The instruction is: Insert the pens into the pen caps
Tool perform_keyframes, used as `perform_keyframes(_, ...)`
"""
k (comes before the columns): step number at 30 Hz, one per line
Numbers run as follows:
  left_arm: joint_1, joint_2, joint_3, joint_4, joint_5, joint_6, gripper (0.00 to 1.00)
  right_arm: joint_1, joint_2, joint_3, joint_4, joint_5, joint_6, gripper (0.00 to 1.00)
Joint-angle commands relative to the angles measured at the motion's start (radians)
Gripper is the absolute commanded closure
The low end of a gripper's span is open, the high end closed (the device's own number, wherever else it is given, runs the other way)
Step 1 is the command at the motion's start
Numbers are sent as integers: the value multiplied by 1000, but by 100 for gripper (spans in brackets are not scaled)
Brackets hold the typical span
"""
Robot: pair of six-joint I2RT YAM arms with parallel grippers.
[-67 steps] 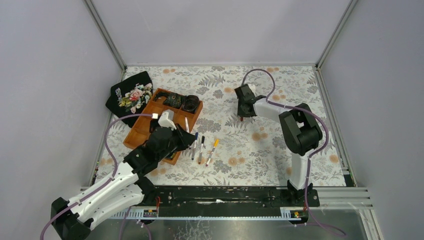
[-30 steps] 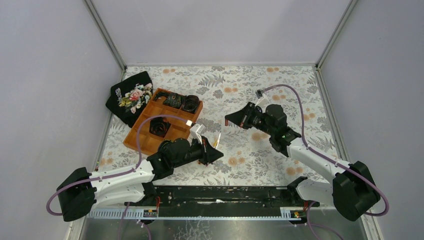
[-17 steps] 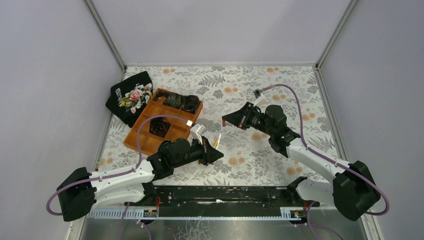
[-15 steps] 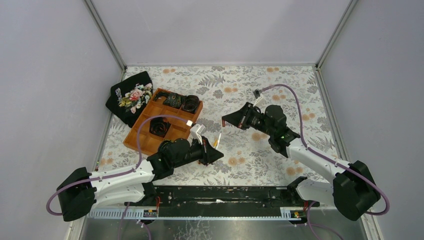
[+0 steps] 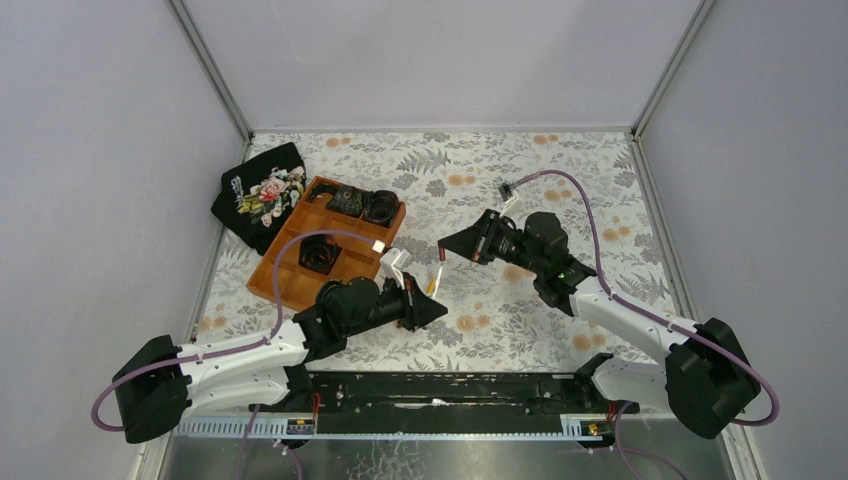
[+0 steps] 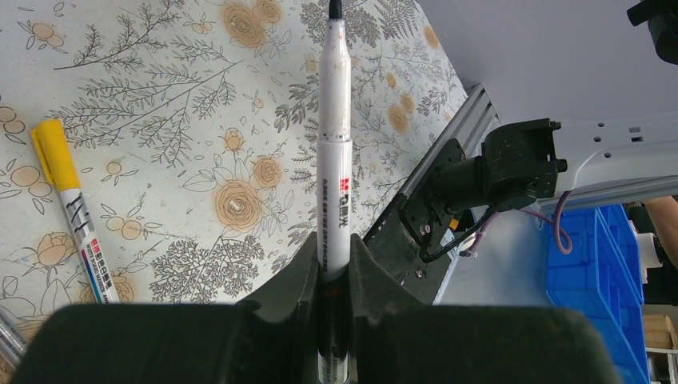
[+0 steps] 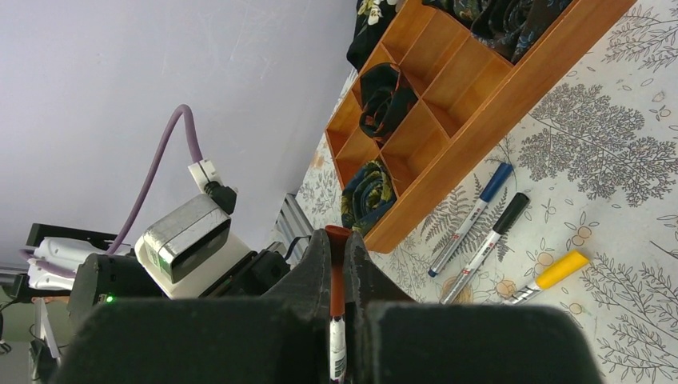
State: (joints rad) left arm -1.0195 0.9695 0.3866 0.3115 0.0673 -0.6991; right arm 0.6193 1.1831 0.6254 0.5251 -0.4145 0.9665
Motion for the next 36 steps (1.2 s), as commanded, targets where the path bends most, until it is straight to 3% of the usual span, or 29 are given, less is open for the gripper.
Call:
perform_keyframes(1,-5,-18,25,61,-18,3,100,17,-5,45,44,-27,-15,100)
perform_keyframes(20,-6,-46,21,40,-70,-14,100,39,-22,28,42,-38,-21,100)
perform_keyframes(29,-7,-62,25,29,-117,-19,100,75,-69,-60,77,-15,-9,100)
perform_keyframes(36,-6,-49,35,34,-103,-8,100,106,-62,-78,86,-83,-31,100)
